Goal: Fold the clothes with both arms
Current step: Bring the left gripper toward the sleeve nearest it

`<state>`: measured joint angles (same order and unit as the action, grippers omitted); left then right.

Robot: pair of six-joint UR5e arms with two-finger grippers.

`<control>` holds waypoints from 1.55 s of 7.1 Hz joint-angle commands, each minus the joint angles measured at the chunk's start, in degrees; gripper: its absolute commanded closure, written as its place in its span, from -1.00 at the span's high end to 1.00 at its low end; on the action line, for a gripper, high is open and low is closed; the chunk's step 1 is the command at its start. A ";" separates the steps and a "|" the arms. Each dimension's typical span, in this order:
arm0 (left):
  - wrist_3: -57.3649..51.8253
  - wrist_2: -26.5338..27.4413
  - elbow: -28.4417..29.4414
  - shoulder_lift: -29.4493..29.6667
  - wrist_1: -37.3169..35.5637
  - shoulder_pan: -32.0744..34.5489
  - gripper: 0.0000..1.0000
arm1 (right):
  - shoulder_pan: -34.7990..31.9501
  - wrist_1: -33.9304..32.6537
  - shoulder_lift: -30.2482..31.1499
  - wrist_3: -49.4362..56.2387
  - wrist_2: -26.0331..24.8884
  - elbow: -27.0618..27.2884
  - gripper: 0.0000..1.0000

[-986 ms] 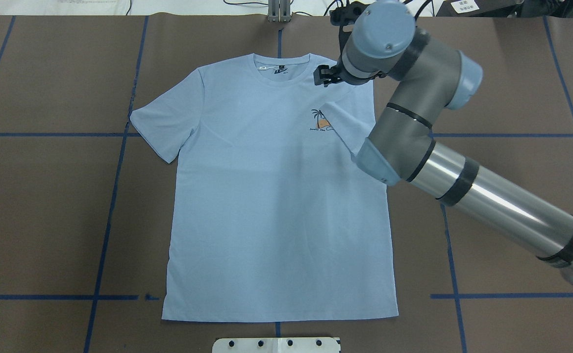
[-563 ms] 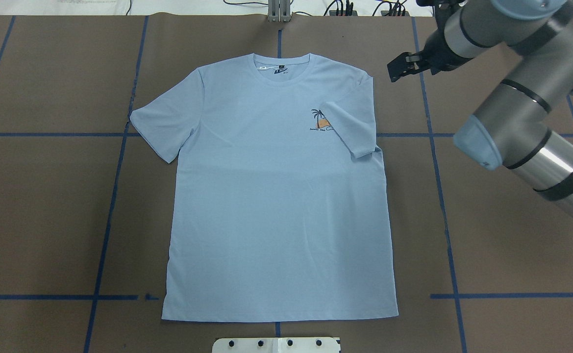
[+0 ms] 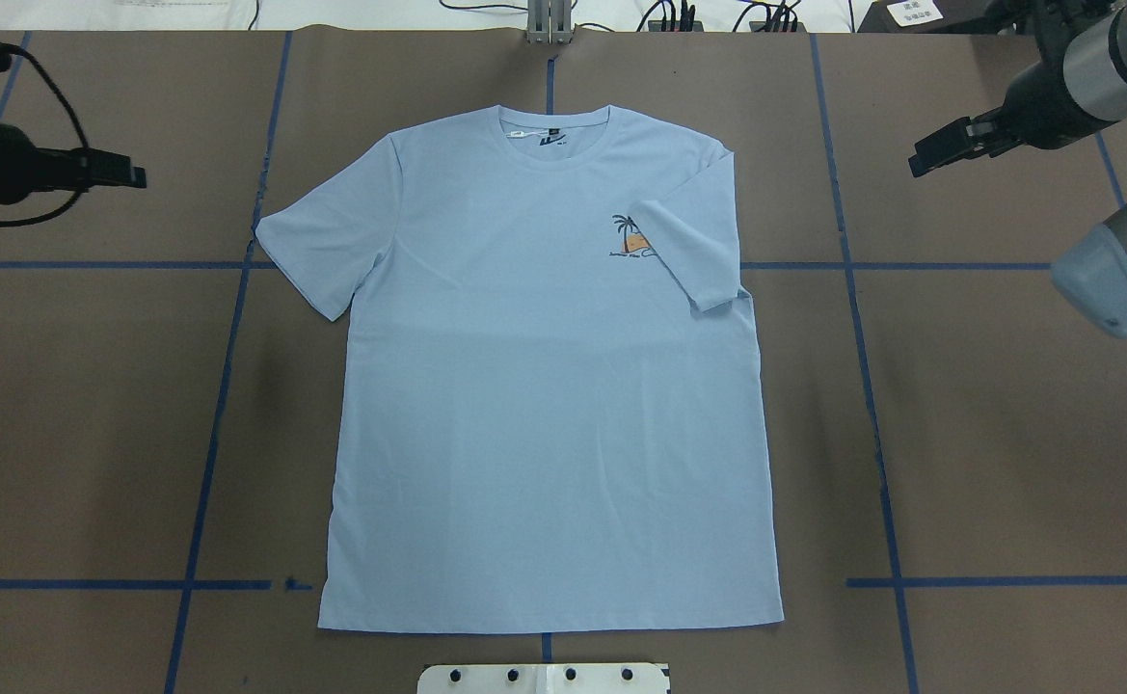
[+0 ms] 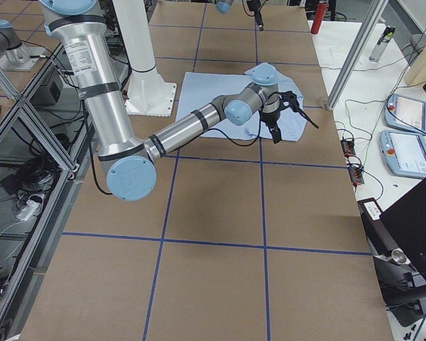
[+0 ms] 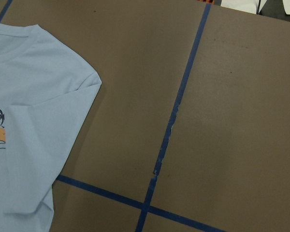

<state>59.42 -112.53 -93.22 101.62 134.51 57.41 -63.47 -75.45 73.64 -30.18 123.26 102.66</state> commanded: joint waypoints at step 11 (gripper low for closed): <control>9.04 12.59 17.81 11.58 2.25 -11.35 0.11 | -0.43 1.01 2.82 0.56 0.13 0.52 1.00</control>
<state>68.48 -99.93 -75.47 113.21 136.77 46.56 -63.90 -74.44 76.12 -29.77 123.40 103.18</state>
